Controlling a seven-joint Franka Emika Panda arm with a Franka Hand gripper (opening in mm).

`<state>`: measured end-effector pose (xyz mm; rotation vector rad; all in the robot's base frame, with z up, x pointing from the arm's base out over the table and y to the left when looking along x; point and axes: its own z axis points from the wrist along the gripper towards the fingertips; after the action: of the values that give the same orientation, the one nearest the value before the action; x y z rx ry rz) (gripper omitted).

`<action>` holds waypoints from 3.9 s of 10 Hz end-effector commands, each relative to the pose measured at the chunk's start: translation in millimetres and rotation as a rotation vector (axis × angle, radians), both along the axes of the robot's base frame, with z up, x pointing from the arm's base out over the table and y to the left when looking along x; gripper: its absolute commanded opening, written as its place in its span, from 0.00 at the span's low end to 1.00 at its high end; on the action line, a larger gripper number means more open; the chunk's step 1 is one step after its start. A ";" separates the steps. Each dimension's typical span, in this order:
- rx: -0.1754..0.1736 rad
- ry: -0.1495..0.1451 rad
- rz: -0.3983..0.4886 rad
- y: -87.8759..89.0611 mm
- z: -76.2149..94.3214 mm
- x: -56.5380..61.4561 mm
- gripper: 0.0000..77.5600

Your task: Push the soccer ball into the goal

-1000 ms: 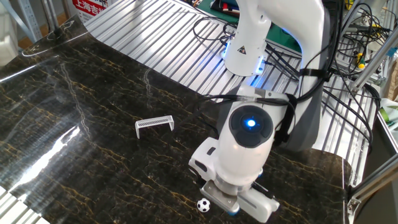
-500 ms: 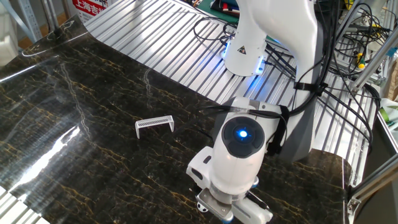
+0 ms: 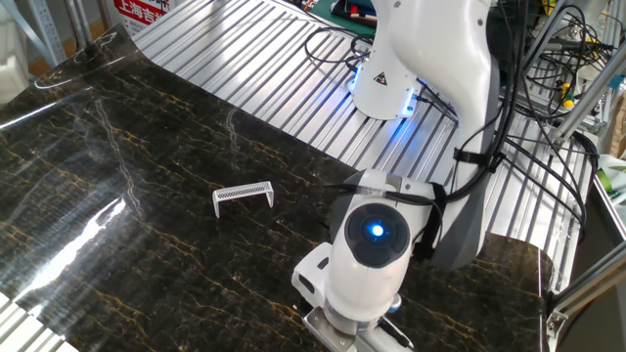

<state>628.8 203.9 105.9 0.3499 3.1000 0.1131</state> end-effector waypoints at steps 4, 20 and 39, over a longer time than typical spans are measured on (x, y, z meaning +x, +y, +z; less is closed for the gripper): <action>-0.018 0.009 0.019 -5.6 -5.7 2.0 0.00; -0.092 0.053 0.034 -24.8 -35.6 -19.0 0.00; -0.058 0.106 -0.258 -125.9 -17.0 -3.4 0.00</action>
<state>625.0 78.2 87.4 0.7640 3.1210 0.0041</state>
